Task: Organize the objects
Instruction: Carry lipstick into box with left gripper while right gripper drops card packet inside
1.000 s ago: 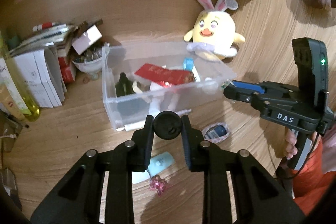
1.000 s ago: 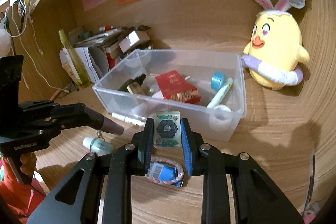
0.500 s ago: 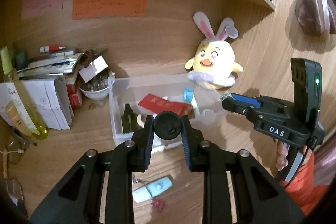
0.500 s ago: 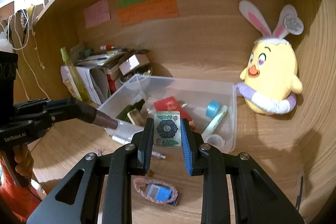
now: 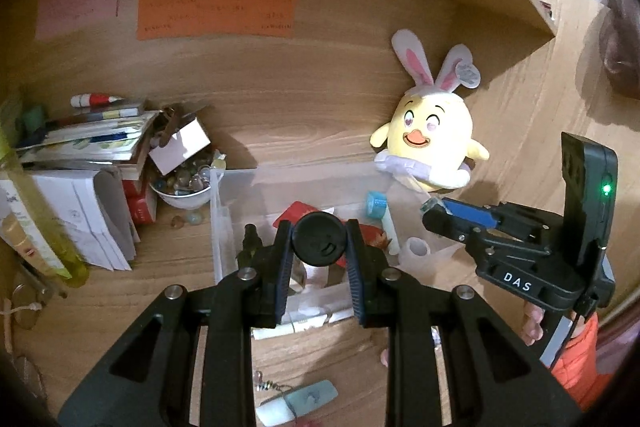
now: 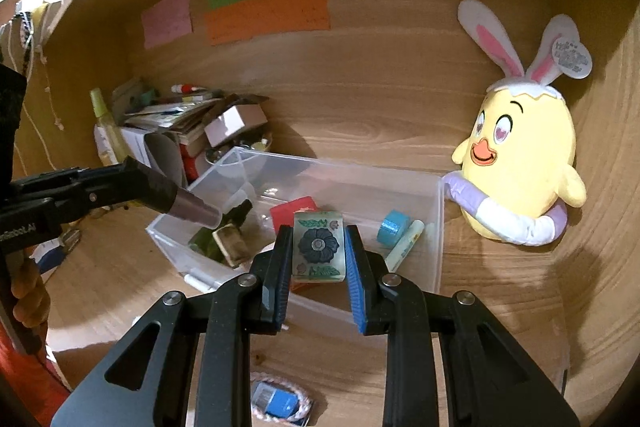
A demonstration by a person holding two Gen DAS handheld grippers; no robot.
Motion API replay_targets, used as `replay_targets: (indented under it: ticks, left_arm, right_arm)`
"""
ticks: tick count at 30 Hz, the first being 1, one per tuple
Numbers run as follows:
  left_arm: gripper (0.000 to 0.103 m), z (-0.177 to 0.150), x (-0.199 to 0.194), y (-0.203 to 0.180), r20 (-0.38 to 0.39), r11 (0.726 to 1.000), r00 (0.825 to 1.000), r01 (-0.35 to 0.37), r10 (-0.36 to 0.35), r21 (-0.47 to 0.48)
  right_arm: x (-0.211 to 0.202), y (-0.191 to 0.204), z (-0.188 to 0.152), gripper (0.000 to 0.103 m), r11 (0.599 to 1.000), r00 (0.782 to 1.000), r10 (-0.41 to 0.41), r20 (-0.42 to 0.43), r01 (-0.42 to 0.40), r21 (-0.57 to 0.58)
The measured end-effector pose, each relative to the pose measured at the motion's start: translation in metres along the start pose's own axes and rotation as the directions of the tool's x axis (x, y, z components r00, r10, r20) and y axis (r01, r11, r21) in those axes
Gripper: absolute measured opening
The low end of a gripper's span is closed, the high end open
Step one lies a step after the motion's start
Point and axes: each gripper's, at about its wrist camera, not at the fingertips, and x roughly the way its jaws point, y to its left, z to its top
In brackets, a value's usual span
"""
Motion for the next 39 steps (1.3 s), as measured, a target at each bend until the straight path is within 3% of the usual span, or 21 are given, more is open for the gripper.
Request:
replay_targets:
  ticks: [13,32,34,39]
  left_arm:
    - [0.025,0.003,0.052,-0.006,-0.088,0.998,0.994,0.058,-0.059,-0.013]
    - [0.026,-0.005,0.094,0.006,-0.198,1.0,0.98,0.006,-0.011,-0.025]
    - [0.028,-0.006,0.093,0.005,-0.2,1.0,0.98,0.0,-0.004,-0.019]
    - [0.046,-0.006,0.079,0.001,-0.168,1.0,0.985,-0.024,0.026,0.009]
  right_arm:
    - [0.042,-0.01,-0.007,0.023,0.998,0.996,-0.056,-0.071,0.056,0.006]
    - [0.056,-0.007,-0.012,0.023,0.994,0.99,-0.1,-0.101,0.095,-0.048]
    - [0.055,-0.007,-0.011,0.027,0.994,0.989,-0.103,-0.103,0.098,-0.046]
    - [0.047,-0.006,-0.009,0.04,0.993,0.99,-0.112,-0.08,0.108,-0.046]
